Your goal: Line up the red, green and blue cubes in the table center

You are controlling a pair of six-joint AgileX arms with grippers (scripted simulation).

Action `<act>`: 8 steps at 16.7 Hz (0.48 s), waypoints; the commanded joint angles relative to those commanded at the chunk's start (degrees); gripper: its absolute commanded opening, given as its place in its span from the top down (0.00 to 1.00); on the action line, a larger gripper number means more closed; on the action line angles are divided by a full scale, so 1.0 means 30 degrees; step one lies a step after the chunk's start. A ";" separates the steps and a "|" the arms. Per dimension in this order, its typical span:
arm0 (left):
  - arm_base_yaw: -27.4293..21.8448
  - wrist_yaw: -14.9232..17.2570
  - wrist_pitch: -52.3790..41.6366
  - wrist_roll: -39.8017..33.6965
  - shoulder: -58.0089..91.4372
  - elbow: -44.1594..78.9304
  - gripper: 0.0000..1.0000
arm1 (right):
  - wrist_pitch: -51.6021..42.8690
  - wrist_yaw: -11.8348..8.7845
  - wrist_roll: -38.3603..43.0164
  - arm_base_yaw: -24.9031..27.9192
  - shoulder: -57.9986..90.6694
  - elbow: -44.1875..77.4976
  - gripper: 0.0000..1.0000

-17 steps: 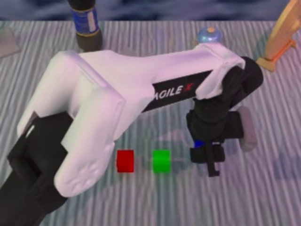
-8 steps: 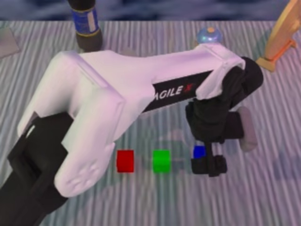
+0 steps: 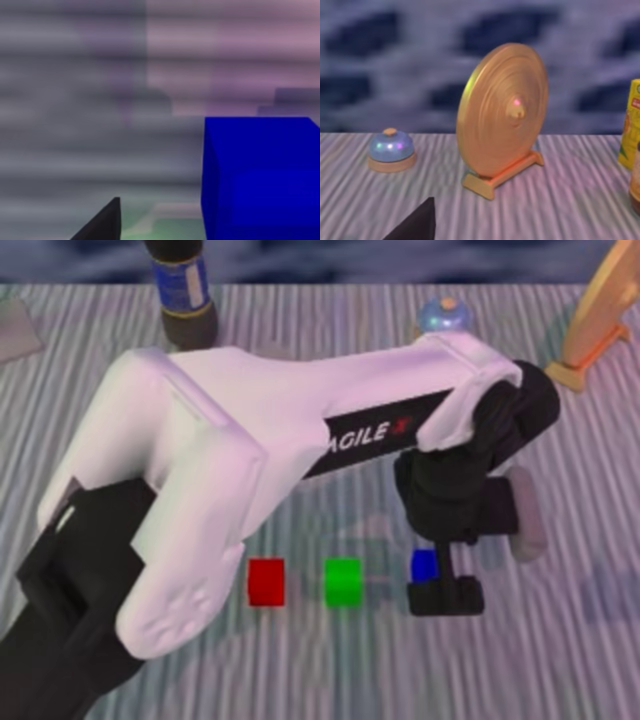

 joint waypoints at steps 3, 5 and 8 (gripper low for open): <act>0.0068 0.0009 -0.1388 0.0027 -0.0099 0.1344 0.00 | 0.0000 0.0000 0.0000 0.0000 0.0000 0.0000 0.00; 0.0199 0.0008 -0.3137 -0.0002 -0.0246 0.2727 0.00 | 0.0000 0.0000 0.0000 0.0000 0.0000 0.0000 0.00; 0.0355 -0.0005 -0.4708 -0.0033 -0.0482 0.4199 0.00 | 0.0000 0.0000 0.0000 0.0000 0.0000 0.0000 0.00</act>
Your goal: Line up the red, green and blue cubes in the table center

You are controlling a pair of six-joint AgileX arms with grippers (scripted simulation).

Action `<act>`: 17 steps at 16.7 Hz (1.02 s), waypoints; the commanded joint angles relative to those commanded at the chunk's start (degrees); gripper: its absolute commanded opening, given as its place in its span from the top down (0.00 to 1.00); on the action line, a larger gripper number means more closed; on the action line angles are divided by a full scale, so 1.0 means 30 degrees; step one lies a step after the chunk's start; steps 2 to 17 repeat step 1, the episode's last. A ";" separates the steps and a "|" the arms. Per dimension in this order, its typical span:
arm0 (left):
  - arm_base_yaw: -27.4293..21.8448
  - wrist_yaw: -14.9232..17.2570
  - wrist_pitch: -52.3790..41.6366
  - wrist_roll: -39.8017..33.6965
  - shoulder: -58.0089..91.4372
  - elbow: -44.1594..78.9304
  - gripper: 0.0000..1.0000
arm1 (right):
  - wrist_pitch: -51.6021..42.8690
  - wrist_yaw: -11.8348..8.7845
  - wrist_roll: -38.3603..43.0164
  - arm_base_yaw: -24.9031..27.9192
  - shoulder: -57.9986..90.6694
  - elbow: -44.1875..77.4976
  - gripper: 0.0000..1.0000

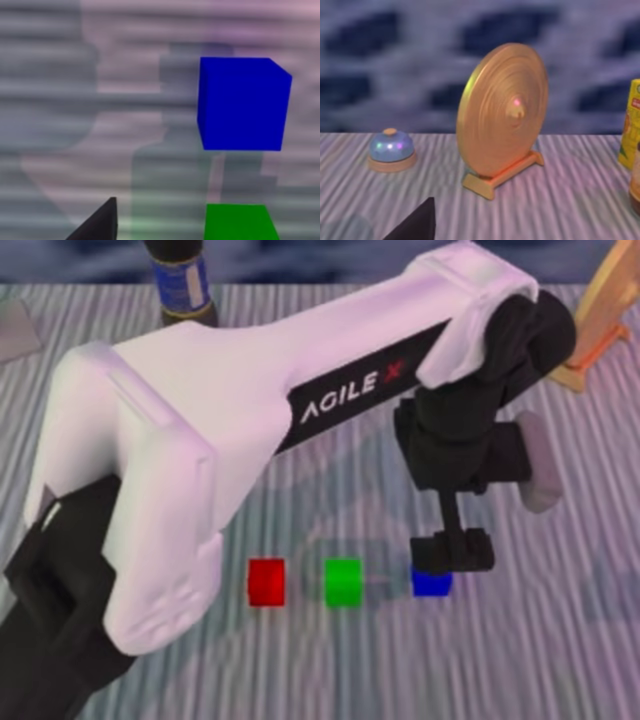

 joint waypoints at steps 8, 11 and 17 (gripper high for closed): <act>0.0019 -0.0001 -0.0116 -0.0006 -0.0039 0.0110 0.00 | 0.0000 0.0000 0.0000 0.0000 0.0000 0.0000 0.00; 0.0019 -0.0001 -0.0116 -0.0006 -0.0039 0.0110 0.00 | 0.0000 0.0000 0.0000 0.0000 0.0000 0.0000 0.00; 0.0019 -0.0001 -0.0116 -0.0006 -0.0039 0.0110 0.00 | 0.0000 0.0000 0.0000 0.0000 0.0000 0.0000 0.00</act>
